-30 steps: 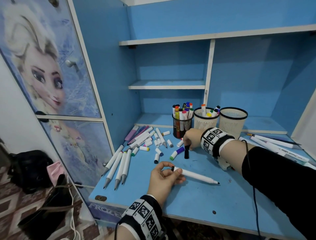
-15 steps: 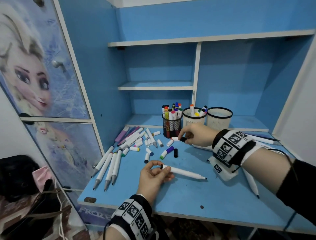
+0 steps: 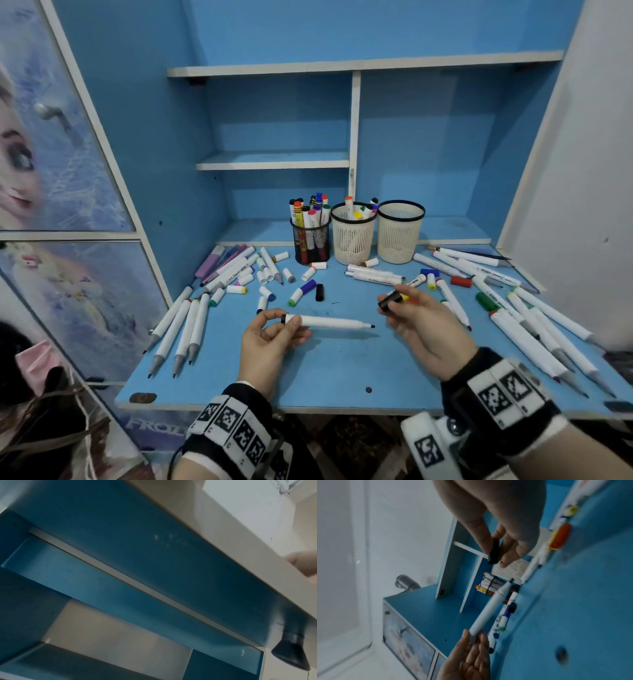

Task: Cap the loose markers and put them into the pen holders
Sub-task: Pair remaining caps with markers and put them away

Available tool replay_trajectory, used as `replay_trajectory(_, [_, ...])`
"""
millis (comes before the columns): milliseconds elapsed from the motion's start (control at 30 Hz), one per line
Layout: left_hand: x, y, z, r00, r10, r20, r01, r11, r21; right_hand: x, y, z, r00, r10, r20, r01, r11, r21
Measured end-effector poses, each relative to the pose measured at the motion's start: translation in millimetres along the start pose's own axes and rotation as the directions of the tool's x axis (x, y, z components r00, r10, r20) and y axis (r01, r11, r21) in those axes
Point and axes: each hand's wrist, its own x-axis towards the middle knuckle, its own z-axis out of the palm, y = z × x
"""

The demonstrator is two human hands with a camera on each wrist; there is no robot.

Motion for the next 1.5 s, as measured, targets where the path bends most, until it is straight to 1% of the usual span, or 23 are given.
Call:
replay_trajectory(100, [0, -1, -1, 1.0, 0.008, -0.003, -0.008, 1.0, 0.006, -6, 18, -7, 0.997, 0.039, -0.06, -0.029, 0.986, 0.162])
replay_trajectory(200, [0, -3, -3, 1.0, 0.024, 0.009, -0.024, 1.0, 0.018, -10, 30, -9, 0.996, 0.066, -0.064, -0.047, 0.964, 0.263])
replay_trajectory(400, [0, -5, -5, 0.999, 0.035, 0.009, -0.035, 0.999, 0.026, -10, 44, -9, 0.997, 0.04, -0.068, -0.014, 0.937, 0.35])
replay_trajectory(500, [0, -6, -6, 0.999, 0.038, 0.002, -0.038, 0.999, 0.013, -10, 46, -11, 0.999, 0.02, -0.035, -0.009, 0.951, 0.31])
replay_trajectory(667, [1, -8, -8, 0.999, 0.044, 0.029, -0.045, 0.999, 0.022, -12, 46, -9, 0.999, -0.008, 0.038, -0.001, 0.975, 0.223])
replay_trajectory(733, [0, -7, -8, 0.999, 0.022, 0.045, -0.022, 1.0, 0.0, -11, 49, -10, 0.999, -0.03, 0.043, 0.021, 0.979, 0.203])
replay_trajectory(800, [0, -7, -9, 0.996, -0.003, 0.086, 0.004, 1.0, -0.008, -12, 51, -11, 0.997, -0.057, 0.043, 0.047, 0.979, 0.199])
replay_trajectory(900, [-1, -9, -8, 0.989, -0.016, 0.144, 0.008, 0.998, 0.057, -11, 54, -11, 0.994, -0.102, 0.049, 0.092, 0.978, 0.185])
replay_trajectory(1033, [-5, -9, -6, 0.985, -0.029, 0.168, 0.005, 0.99, 0.14, -10, 58, -13, 0.987, -0.152, 0.05, 0.145, 0.981, 0.127])
replay_trajectory(1167, [-7, -8, -6, 0.98, -0.032, 0.195, -0.025, 0.959, 0.282, -8, 61, -16, 0.98, -0.188, 0.058, 0.175, 0.968, 0.18])
replay_trajectory(1233, [-8, -9, -5, 0.982, -0.024, 0.189, -0.038, 0.947, 0.318, -8, 61, -17, 0.978, -0.203, 0.052, 0.191, 0.965, 0.182])
replay_trajectory(1333, [-9, -9, -3, 0.984, -0.017, 0.179, -0.043, 0.945, 0.325, -9, 63, -17, 0.972, -0.23, 0.042, 0.223, 0.968, 0.118])
replay_trajectory(1433, [-10, -7, -1, 0.982, -0.013, 0.187, -0.053, 0.938, 0.343, -13, 63, -14, 0.967, -0.251, 0.037, 0.251, 0.968, 0.002])
replay_trajectory(1500, [-10, -6, 0, 0.982, -0.022, 0.19, -0.049, 0.931, 0.362, -15, 61, -12, 0.965, -0.259, 0.045, 0.261, 0.964, -0.043])
